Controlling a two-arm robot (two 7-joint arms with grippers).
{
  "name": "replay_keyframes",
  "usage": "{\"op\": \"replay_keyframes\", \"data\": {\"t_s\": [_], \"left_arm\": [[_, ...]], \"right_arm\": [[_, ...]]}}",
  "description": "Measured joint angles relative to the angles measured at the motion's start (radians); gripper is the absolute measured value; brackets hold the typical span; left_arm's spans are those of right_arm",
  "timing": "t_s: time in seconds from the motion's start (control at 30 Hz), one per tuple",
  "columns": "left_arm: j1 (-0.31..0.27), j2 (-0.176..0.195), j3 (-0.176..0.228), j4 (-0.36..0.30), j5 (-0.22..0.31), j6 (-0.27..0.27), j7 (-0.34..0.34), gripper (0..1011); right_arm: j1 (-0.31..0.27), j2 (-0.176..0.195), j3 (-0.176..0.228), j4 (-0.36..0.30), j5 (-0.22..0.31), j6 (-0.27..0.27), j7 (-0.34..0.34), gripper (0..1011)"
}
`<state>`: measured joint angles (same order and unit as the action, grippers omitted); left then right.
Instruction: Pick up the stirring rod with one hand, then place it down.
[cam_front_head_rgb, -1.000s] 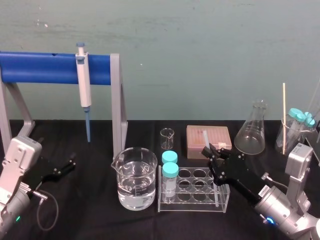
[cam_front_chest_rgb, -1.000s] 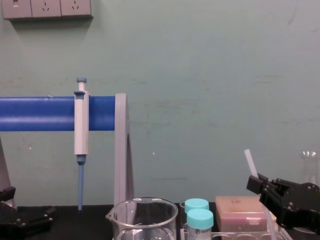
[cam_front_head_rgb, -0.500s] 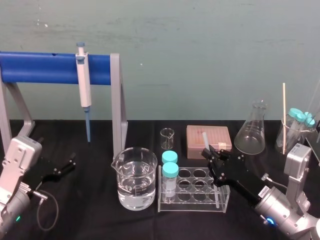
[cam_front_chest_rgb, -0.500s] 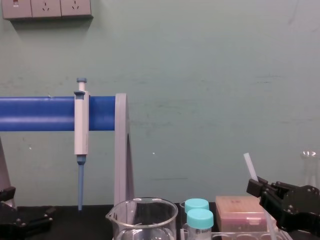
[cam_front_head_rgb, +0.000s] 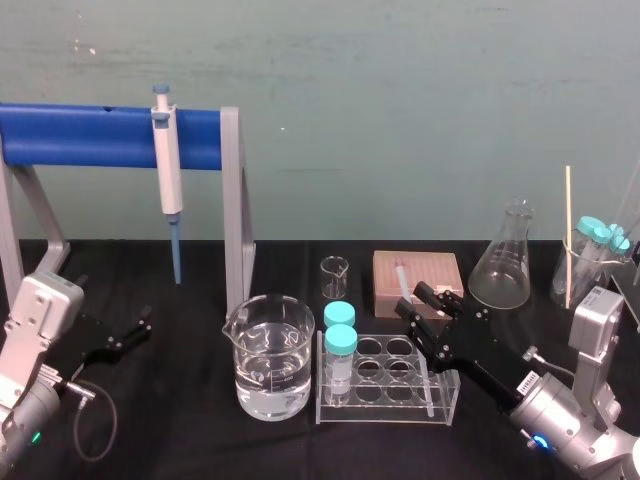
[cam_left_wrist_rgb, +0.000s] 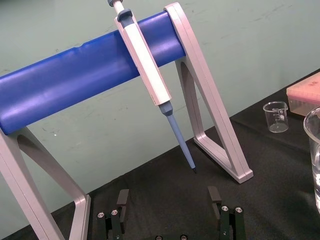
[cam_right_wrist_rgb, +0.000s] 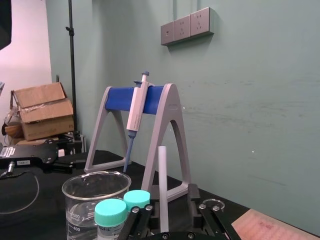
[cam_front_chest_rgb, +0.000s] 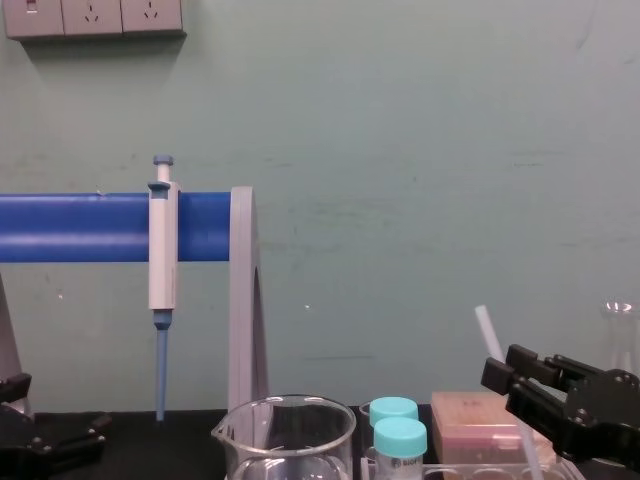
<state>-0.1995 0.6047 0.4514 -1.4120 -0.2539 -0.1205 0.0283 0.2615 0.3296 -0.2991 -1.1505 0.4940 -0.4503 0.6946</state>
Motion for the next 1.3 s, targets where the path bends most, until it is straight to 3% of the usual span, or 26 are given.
{"op": "replay_keyframes", "data": {"t_s": [0.5, 0.7, 1.03, 1.3], "left_arm": [[0.000, 0.000, 0.000, 0.000, 0.000, 0.000, 0.000, 1000], [0.000, 0.000, 0.000, 0.000, 0.000, 0.000, 0.000, 1000], [0.000, 0.000, 0.000, 0.000, 0.000, 0.000, 0.000, 1000], [0.000, 0.000, 0.000, 0.000, 0.000, 0.000, 0.000, 1000]], "right_arm": [[0.000, 0.000, 0.000, 0.000, 0.001, -0.001, 0.001, 833], [0.000, 0.000, 0.000, 0.000, 0.000, -0.003, 0.001, 979], [-0.045, -0.017, 0.064, -0.083, -0.111, -0.087, -0.162, 1002], [-0.104, -0.027, 0.129, -0.165, -0.168, -0.005, -0.303, 1002]]}}
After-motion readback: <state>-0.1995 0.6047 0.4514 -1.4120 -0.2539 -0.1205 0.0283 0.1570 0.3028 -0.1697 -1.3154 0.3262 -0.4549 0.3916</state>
